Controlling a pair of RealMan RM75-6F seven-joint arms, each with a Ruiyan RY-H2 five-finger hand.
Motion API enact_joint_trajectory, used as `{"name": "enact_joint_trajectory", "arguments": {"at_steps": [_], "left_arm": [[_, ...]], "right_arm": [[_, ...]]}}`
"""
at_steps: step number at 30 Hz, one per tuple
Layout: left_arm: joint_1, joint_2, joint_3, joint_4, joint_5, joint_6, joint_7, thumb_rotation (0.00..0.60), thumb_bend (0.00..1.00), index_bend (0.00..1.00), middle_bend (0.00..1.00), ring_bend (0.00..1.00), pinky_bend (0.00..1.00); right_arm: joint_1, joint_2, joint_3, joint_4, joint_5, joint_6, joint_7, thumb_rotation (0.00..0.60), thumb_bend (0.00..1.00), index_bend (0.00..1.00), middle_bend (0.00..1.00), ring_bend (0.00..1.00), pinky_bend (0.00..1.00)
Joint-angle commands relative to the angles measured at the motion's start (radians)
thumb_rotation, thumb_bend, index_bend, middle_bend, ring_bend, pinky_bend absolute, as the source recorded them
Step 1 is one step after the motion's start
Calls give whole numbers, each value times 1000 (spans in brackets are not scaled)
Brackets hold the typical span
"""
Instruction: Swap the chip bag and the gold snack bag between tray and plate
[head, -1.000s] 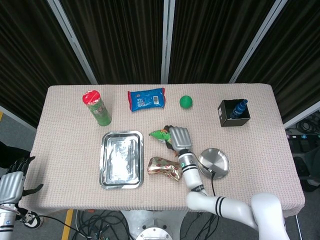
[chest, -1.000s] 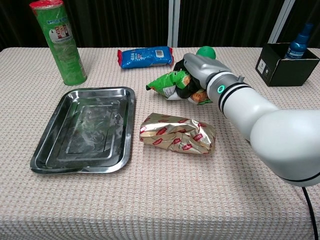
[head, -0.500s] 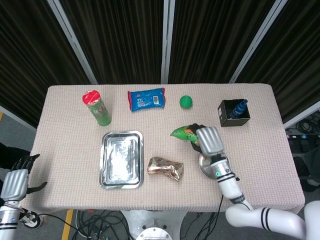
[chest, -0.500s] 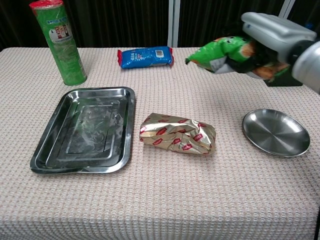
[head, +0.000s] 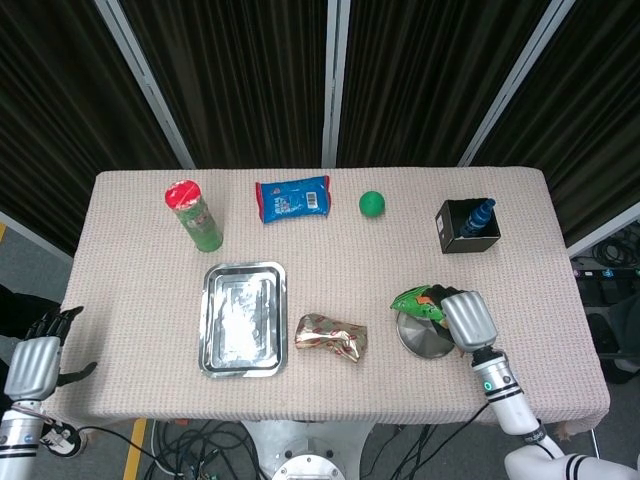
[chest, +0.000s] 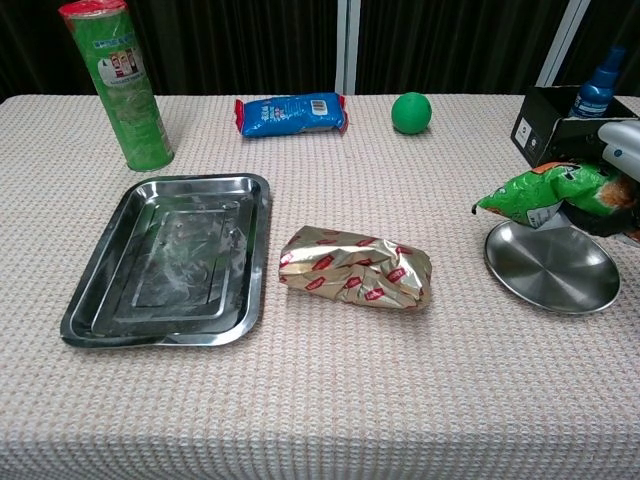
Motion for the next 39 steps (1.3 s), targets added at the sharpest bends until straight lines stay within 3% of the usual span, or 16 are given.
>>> {"name": "enact_joint_trajectory", "arguments": {"at_steps": [1,8,11,12,14,16,22,29,32,39], "left_arm": [[1,-7,-1,9,1,3,-5,600,121,148,181,82,172],[-1,-39,3,69,11,6,-27,600,121,157,182,83,172],[-1,-42,0,78,9,8,-32,600,121,158,183,83,172],[-1,-41,-1,78,9,9,-33,600,121,159,183,83,172],[-1,-41,-2,77,9,12,-35,600,121,160,183,83,172],[-1,-40,-2,74,11,12,-36,600,120,161,182,83,172],[-10,-22,0,39,29,18,-35,600,120,161,182,83,169],[-61,16,-1,-52,89,6,-13,600,122,161,182,83,166],[-108,29,10,-102,146,-21,3,600,121,161,181,83,165],[-261,-3,18,-196,297,-117,55,600,121,149,165,72,165]], "right_arm": [[-13,-57,2,90,-51,27,21,600,382,472,506,478,634],[-15,-137,18,203,-81,27,70,600,271,389,426,354,492],[-14,-146,19,223,-83,6,92,600,204,296,314,182,309],[-13,-146,19,224,-83,0,99,600,167,232,236,86,205],[-12,-137,18,219,-85,-17,112,600,109,120,133,8,86],[-11,-118,14,198,-86,-33,124,600,34,19,63,0,13],[-26,14,-5,36,-125,-19,191,600,0,0,10,0,0],[-71,286,0,-268,-135,44,284,600,0,0,0,0,0],[-95,347,31,-310,-122,97,328,600,0,0,0,0,0],[-126,400,126,-286,-41,155,454,600,0,0,0,0,0]]}}
